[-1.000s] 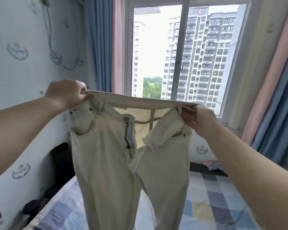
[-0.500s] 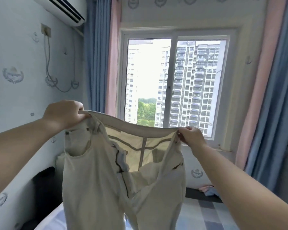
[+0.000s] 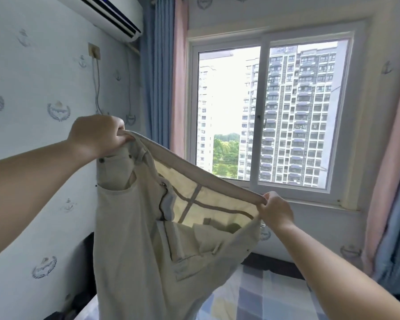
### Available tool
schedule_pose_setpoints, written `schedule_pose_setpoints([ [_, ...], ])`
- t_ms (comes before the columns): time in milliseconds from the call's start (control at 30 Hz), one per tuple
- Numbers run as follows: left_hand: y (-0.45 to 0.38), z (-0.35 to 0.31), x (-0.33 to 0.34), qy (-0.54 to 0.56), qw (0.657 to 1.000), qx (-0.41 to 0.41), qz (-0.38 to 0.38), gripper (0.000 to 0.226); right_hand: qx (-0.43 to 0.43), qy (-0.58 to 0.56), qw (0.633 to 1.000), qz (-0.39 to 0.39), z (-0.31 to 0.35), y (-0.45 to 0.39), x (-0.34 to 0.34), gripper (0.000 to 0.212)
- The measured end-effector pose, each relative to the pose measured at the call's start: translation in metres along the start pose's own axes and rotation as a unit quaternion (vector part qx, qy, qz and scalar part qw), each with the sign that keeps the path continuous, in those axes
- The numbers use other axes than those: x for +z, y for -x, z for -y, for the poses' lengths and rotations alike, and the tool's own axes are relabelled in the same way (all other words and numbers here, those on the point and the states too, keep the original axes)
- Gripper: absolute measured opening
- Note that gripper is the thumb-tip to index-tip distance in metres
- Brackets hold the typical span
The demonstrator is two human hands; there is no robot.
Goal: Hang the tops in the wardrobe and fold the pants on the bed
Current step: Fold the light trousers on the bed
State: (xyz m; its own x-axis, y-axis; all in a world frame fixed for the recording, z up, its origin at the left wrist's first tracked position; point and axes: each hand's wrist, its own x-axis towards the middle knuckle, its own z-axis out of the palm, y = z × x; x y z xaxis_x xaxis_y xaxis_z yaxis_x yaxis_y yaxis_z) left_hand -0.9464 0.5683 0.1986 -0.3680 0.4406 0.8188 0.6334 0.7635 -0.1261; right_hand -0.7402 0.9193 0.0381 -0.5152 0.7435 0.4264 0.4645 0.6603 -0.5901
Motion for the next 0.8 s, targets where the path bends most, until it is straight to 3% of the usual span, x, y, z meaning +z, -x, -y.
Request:
schedule_pose_setpoints([
  [67, 0.004, 0.008, -0.001, 0.005, 1.000, -0.019, 0.000, 0.039, -0.019, 0.093, 0.995, 0.030, 0.000, -0.004, -0.001, 0.021],
  [133, 0.008, 0.014, -0.002, 0.004, 0.999, -0.036, 0.007, 0.038, -0.008, 0.097, 0.993, 0.061, 0.009, -0.004, -0.002, 0.024],
  [233, 0.016, 0.023, 0.000, 0.007, 0.998, -0.055, 0.021, 0.037, 0.048, -0.162, 0.983, 0.075, 0.026, -0.010, -0.002, 0.029],
  [300, 0.020, 0.027, 0.000, 0.014, 0.997, -0.066, 0.034, 0.039, 0.095, -0.353, 0.929, 0.052, 0.036, -0.020, -0.007, 0.028],
  [400, 0.027, 0.024, 0.001, 0.027, 0.996, -0.067, 0.057, 0.042, 0.130, -0.467, 0.875, -0.012, 0.045, -0.038, -0.024, 0.022],
  [467, 0.033, 0.013, 0.004, 0.042, 0.995, -0.065, 0.061, 0.044, 0.119, -0.480, 0.867, -0.061, 0.048, -0.050, -0.037, 0.017],
  [600, 0.051, -0.029, 0.019, 0.114, 0.987, -0.081, 0.076, 0.046, 0.065, -0.394, 0.904, -0.152, 0.036, -0.056, -0.079, 0.023],
  [800, 0.067, -0.103, 0.050, 0.288, 0.940, -0.101, 0.151, 0.049, 0.052, -0.348, 0.904, -0.243, 0.018, -0.061, -0.150, 0.022],
])
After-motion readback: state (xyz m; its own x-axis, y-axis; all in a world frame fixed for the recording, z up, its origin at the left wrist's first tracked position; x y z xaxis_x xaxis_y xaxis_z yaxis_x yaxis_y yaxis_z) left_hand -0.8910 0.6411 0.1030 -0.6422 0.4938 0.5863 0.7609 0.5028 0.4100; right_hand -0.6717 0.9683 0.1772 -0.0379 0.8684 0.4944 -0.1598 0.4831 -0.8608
